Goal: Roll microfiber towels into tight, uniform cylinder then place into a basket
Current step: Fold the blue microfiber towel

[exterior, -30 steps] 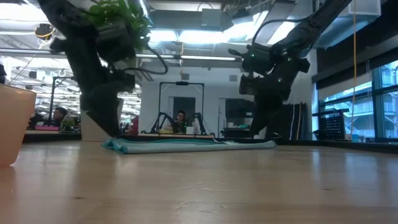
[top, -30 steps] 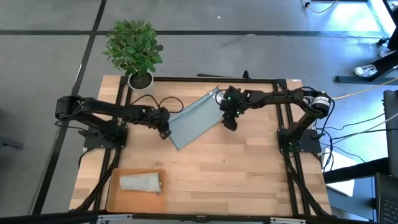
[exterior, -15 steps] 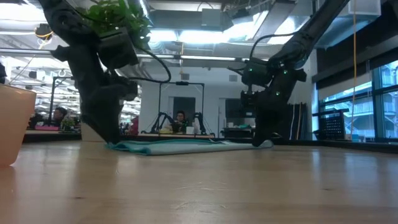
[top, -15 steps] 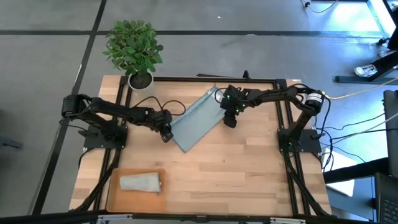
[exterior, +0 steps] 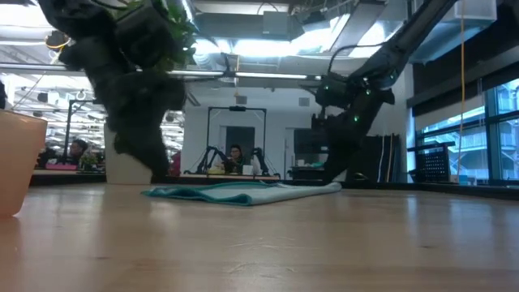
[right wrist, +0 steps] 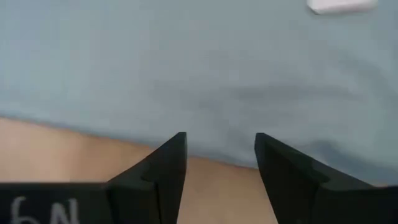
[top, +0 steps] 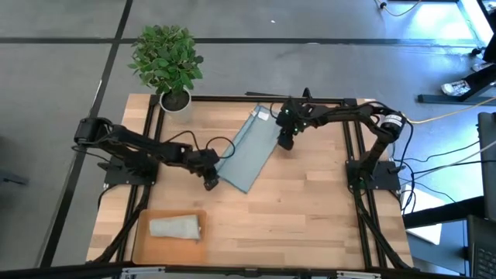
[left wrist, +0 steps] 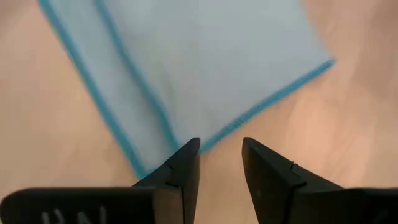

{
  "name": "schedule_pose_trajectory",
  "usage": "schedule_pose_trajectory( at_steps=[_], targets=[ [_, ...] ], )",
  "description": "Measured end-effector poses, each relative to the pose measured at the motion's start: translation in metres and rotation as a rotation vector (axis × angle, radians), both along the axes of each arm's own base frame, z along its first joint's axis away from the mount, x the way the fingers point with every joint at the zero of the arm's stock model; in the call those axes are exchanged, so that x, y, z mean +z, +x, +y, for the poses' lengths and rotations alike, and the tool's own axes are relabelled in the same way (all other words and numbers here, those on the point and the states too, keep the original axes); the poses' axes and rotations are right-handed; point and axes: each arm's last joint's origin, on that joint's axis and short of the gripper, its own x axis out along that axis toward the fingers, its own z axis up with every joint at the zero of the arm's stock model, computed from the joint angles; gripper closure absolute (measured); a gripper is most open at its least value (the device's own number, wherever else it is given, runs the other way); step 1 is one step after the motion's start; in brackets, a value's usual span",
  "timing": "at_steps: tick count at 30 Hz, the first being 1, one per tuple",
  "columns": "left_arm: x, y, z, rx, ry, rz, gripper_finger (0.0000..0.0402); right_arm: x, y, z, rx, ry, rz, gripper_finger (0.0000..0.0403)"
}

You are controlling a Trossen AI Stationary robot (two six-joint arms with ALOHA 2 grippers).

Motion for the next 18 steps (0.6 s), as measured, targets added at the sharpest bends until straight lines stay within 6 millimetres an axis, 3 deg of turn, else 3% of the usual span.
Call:
schedule_pose_trajectory(
  at_steps=[7,13,18],
  targets=[
    [0.020,-0.001,0.015,0.038,0.161,-0.061,0.0290,0.028,0.023,0.026,0.239,0.166,-0.084,0.0212],
    [0.007,-0.003,0.029,0.105,0.196,0.044,0.0290,0.029,0.045,0.066,0.398,0.140,-0.123,0.0212],
    [-0.008,0.002,0.027,0.092,0.195,0.091,0.0290,0.016,0.062,0.081,0.385,0.077,-0.131,0.0212]
  ],
)
